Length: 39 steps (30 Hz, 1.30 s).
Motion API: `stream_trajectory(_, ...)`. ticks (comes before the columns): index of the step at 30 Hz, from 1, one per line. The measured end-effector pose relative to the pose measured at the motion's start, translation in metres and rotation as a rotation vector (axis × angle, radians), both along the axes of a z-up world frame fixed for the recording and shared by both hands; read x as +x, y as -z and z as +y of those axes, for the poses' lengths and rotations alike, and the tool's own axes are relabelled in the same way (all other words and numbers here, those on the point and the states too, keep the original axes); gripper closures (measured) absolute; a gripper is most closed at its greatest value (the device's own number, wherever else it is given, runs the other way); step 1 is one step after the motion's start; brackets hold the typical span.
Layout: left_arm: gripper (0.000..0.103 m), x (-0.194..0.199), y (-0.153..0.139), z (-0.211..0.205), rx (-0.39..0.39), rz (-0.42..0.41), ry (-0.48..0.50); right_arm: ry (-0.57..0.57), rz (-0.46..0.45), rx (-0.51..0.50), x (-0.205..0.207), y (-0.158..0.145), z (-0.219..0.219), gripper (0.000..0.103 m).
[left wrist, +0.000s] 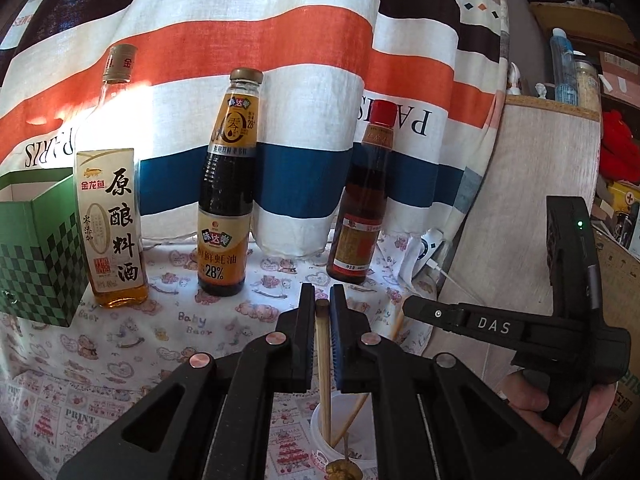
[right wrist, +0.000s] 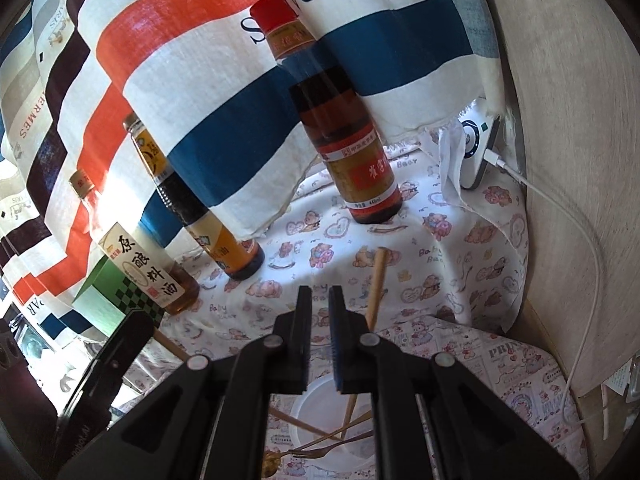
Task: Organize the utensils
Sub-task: 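Open both tools to release the chopsticks into the container, then withdraw both open tools and move them back over the chopstick row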
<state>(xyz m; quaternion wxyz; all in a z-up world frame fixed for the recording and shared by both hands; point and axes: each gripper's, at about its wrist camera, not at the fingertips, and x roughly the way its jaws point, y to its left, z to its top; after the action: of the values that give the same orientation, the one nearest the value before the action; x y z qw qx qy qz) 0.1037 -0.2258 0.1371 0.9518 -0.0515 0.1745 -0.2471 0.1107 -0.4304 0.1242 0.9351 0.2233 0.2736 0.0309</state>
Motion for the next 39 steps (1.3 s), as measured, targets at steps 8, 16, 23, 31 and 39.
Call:
stream_trajectory(8,0.070,-0.013,-0.014,0.015,0.009,-0.067,-0.054,-0.008,-0.060,-0.056,-0.010,-0.012,0.012,0.057)
stream_trajectory(16,0.042,-0.039,-0.040,0.061,0.056,-0.176,-0.194,-0.055,-0.171,-0.128,-0.034,-0.034,0.045,0.042)
stream_trajectory(23,0.028,-0.076,-0.057,0.121,0.124,-0.280,-0.361,-0.078,-0.242,-0.201,-0.055,-0.047,0.083,0.036)
stream_trajectory(31,0.012,-0.111,-0.082,0.183,0.197,-0.314,-0.464,-0.086,-0.343,-0.283,-0.096,-0.062,0.126,0.026)
stream_trajectory(39,0.006,-0.114,-0.071,0.208,0.113,-0.246,-0.415,-0.090,-0.310,-0.352,-0.105,-0.059,0.164,0.025)
